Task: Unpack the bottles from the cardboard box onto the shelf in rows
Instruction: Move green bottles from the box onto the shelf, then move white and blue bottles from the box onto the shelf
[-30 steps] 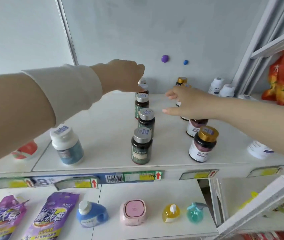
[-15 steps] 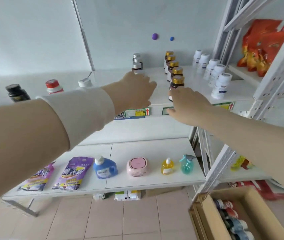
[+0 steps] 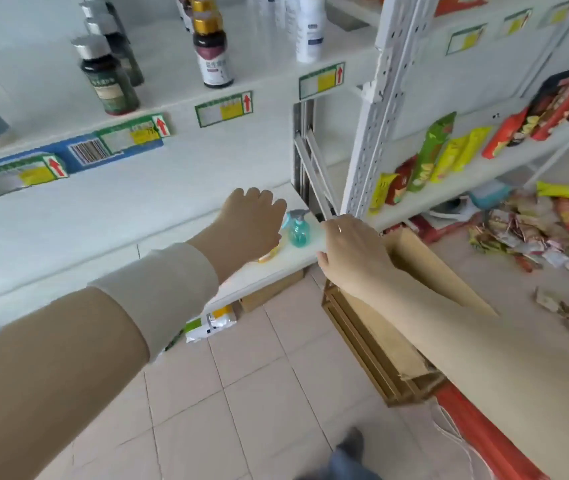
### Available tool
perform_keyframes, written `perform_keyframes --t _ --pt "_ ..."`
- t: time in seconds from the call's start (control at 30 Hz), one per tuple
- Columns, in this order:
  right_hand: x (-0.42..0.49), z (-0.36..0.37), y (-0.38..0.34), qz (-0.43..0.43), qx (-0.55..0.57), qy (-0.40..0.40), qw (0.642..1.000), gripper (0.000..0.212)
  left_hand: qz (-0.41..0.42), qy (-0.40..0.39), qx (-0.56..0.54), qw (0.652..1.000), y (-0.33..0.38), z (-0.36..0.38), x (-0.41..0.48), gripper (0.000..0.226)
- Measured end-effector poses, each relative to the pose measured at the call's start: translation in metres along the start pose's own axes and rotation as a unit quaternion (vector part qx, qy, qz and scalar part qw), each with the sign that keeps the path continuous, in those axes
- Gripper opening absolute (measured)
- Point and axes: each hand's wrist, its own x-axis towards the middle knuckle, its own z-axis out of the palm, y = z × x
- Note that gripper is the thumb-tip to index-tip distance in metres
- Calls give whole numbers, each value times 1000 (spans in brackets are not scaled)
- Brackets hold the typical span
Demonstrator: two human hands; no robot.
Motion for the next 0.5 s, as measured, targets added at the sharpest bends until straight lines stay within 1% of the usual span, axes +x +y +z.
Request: perform_keyframes --t 0.17,0.3,0.4,0.5 --pt "-52 82 50 83 1 -72 994 41 85 -51 -27 995 90 44 50 41" --pt "-71 151 97 138 -5 -119 983 43 142 -96 -38 985 163 82 105 41" --pt "-84 198 132 196 42 -140 970 46 188 -150 -17 970 215 109 140 50" --pt "-99 239 161 248 90 -174 949 44 208 -203 -82 953 257 141 170 47"
